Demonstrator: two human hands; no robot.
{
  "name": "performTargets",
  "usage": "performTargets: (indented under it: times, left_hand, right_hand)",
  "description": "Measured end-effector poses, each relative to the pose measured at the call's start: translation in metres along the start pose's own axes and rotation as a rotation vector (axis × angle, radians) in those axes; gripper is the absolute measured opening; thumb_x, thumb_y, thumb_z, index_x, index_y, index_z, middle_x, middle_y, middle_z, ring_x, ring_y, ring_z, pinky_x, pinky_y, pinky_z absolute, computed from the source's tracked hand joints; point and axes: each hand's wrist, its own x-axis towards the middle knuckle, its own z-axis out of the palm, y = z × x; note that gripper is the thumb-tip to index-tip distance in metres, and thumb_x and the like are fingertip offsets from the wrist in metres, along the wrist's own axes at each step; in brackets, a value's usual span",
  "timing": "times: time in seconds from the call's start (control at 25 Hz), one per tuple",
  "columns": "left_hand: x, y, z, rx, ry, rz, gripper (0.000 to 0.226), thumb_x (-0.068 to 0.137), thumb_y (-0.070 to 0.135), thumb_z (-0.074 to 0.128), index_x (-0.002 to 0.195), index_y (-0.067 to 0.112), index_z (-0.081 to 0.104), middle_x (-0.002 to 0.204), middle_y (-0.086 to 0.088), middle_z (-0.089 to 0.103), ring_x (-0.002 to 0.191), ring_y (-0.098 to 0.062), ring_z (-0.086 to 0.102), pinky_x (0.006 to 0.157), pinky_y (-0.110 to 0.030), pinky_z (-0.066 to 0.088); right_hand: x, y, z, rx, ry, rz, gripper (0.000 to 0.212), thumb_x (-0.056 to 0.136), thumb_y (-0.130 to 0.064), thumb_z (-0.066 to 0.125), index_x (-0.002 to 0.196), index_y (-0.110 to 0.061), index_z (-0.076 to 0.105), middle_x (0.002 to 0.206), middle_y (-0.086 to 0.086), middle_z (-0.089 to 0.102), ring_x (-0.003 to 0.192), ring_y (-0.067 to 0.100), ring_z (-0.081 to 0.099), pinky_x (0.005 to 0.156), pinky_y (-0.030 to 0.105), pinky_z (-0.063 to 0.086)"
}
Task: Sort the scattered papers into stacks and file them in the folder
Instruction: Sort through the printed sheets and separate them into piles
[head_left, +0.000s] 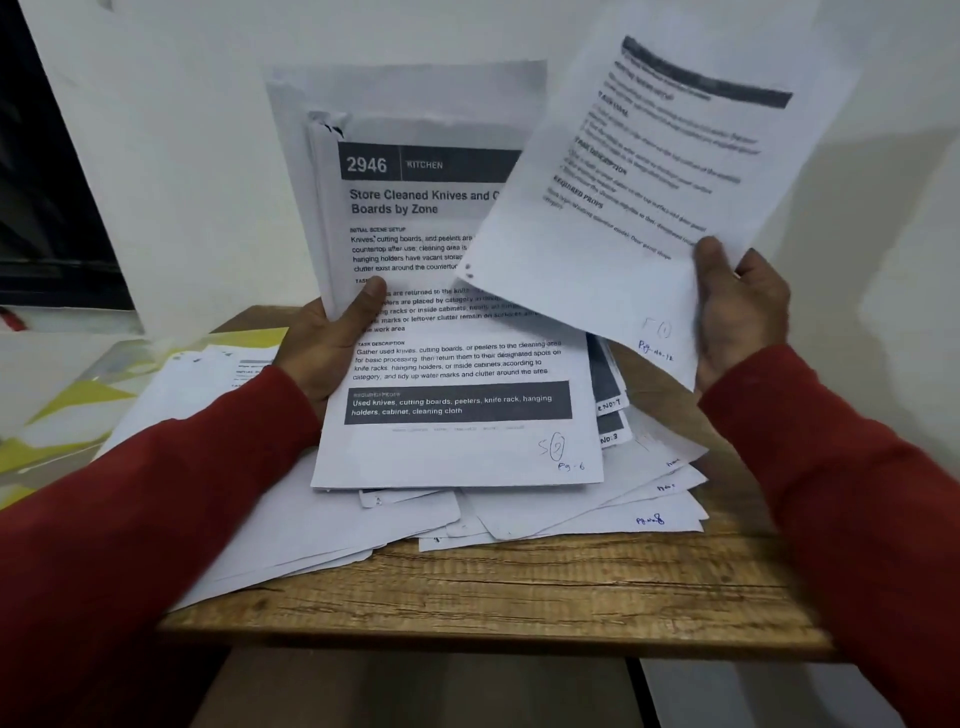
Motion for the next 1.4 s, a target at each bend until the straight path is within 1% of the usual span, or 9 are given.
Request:
performTargets:
  times: [0.12,0.24,0.4,0.68,0.84,0.96,1.12,1.24,1.4]
  left_hand:
    - [0.001,0.001,0.000,0.002,0.034,0.011,0.038,0.090,0.033,0.065,0.118,0.007,0.064,0.111,-0.018,0.072,0.093,-0.030,0.073,0.073,-0.040,0.061]
    - [0.005,0.011,-0.010,0.009,0.177,0.089,0.031,0.090,0.032,0.069,0.112,0.011,0.066,0.107,-0.013,0.074,0.093,-0.028,0.074,0.073,-0.040,0.061]
    - [0.014,0.019,-0.029,0.013,0.380,0.126,0.021,0.088,0.034,0.073,0.098,0.016,0.066,0.083,0.002,0.077,0.076,-0.017,0.075,0.063,-0.034,0.062]
    - [0.021,0.008,-0.033,0.038,0.334,0.075,0.021,0.085,0.034,0.077,0.097,0.018,0.069,0.092,-0.004,0.078,0.090,-0.029,0.074,0.076,-0.046,0.060]
    - [0.021,0.003,-0.030,0.038,0.323,0.076,0.019,0.087,0.031,0.075,0.097,0.017,0.067,0.080,0.002,0.077,0.079,-0.022,0.075,0.063,-0.037,0.061]
    - [0.023,0.004,-0.030,0.036,0.324,0.068,0.018,0.087,0.030,0.075,0.096,0.016,0.067,0.091,-0.004,0.077,0.084,-0.025,0.075,0.071,-0.041,0.060]
    - [0.027,0.013,-0.047,0.111,0.442,0.101,0.016,0.086,0.032,0.076,0.090,0.020,0.066,0.097,-0.004,0.074,0.081,-0.021,0.074,0.077,-0.041,0.060]
    - [0.030,0.034,-0.065,0.155,0.519,0.190,0.014,0.087,0.030,0.076,0.090,0.021,0.066,0.096,0.002,0.072,0.090,-0.023,0.072,0.088,-0.047,0.058]
    - [0.027,0.068,-0.082,0.159,0.552,0.391,0.006,0.092,0.022,0.070,0.096,0.023,0.065,0.095,0.009,0.071,0.083,-0.007,0.072,0.089,-0.038,0.058]
  right_hand:
    - [-0.005,0.003,0.003,0.038,-0.040,0.044,0.023,0.099,-0.007,0.055,0.118,0.002,0.063,0.116,0.018,0.070,0.105,0.031,0.069,0.090,0.047,0.057]
    - [-0.013,0.003,0.010,-0.028,-0.082,0.044,0.015,0.099,-0.008,0.055,0.110,-0.005,0.066,0.105,0.009,0.073,0.093,0.022,0.072,0.086,0.043,0.059]
    - [-0.011,0.000,0.006,-0.031,-0.053,0.034,0.019,0.100,-0.007,0.055,0.115,0.000,0.065,0.116,0.017,0.070,0.101,0.030,0.070,0.090,0.049,0.056]
    - [-0.004,0.007,0.001,-0.019,-0.052,0.046,0.022,0.099,-0.008,0.055,0.118,0.002,0.064,0.119,0.020,0.069,0.106,0.032,0.069,0.092,0.052,0.055]
    - [-0.002,0.011,-0.001,-0.004,-0.088,0.067,0.018,0.098,-0.008,0.058,0.113,-0.002,0.066,0.120,0.020,0.068,0.111,0.037,0.066,0.094,0.054,0.054]
    - [0.001,0.010,-0.007,-0.050,-0.122,0.099,0.021,0.096,-0.012,0.063,0.115,-0.004,0.066,0.112,0.014,0.073,0.103,0.031,0.071,0.084,0.045,0.060]
    - [0.016,0.003,-0.034,-0.623,-0.427,0.229,0.026,0.091,-0.026,0.070,0.114,-0.014,0.070,0.095,-0.002,0.076,0.076,0.010,0.074,0.062,0.022,0.058]
    - [0.028,0.010,-0.058,-1.156,-0.663,0.173,0.026,0.084,-0.048,0.072,0.110,-0.046,0.069,0.109,-0.018,0.072,0.098,0.006,0.068,0.092,0.031,0.053]
    - [0.038,0.014,-0.068,-1.275,-0.891,0.055,0.057,0.077,-0.056,0.072,0.127,-0.067,0.047,0.127,-0.039,0.056,0.121,-0.001,0.056,0.109,0.040,0.042]
